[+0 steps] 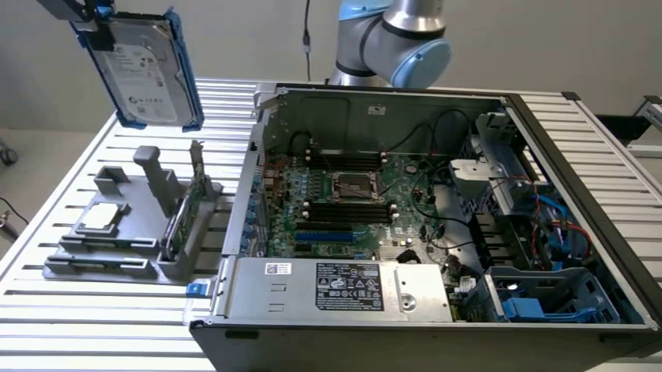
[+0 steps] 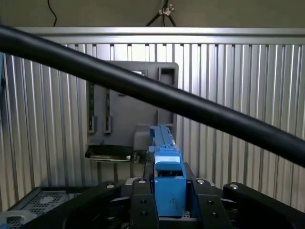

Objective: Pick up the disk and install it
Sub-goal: 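Pick up the disk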

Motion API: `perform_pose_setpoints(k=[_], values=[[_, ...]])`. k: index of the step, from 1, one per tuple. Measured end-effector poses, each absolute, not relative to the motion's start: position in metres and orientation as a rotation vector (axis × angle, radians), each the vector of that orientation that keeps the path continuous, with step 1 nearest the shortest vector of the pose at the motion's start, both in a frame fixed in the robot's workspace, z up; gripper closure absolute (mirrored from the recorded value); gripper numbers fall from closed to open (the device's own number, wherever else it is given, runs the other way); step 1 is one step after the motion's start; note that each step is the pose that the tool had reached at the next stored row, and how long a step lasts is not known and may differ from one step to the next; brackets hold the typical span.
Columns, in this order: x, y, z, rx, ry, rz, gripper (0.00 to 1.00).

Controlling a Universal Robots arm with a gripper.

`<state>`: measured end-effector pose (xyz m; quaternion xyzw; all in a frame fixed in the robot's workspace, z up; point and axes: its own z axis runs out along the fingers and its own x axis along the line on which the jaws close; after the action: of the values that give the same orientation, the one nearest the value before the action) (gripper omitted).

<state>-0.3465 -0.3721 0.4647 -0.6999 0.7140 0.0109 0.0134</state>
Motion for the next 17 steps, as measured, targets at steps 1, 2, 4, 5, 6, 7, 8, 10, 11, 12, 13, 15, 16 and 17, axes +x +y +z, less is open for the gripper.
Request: perform_pose_setpoints(k=[1,2,4,5,6,7,8,10,11,12,13,15,16,17], values=[[-0.342,-0.373,0.469,-2.18,2.224,0.035,0.67],[-0.337,-0.374,0.474,-2.179,2.223,0.036,0.67],[-0.328,-0.375,0.481,-2.178,2.222,0.039,0.67],[-0.324,-0.376,0.485,-2.177,2.221,0.041,0.67],[-0.319,-0.377,0.488,-2.176,2.22,0.043,0.67],[-0.315,-0.377,0.491,-2.176,2.219,0.045,0.67],[-0.31,-0.378,0.493,-2.174,2.218,0.047,0.67],[-0.301,-0.379,0.496,-2.171,2.215,0.053,0.67],[-0.296,-0.38,0.497,-2.17,2.214,0.056,0.67],[-0.292,-0.381,0.497,-2.168,2.211,0.061,0.67],[-0.288,-0.381,0.497,-2.165,2.209,0.067,0.67],[-0.274,-0.383,0.497,-2.157,2.2,0.084,0.67],[-0.269,-0.384,0.497,-2.154,2.198,0.09,0.67],[-0.265,-0.385,0.497,-2.152,2.196,0.095,0.67]])
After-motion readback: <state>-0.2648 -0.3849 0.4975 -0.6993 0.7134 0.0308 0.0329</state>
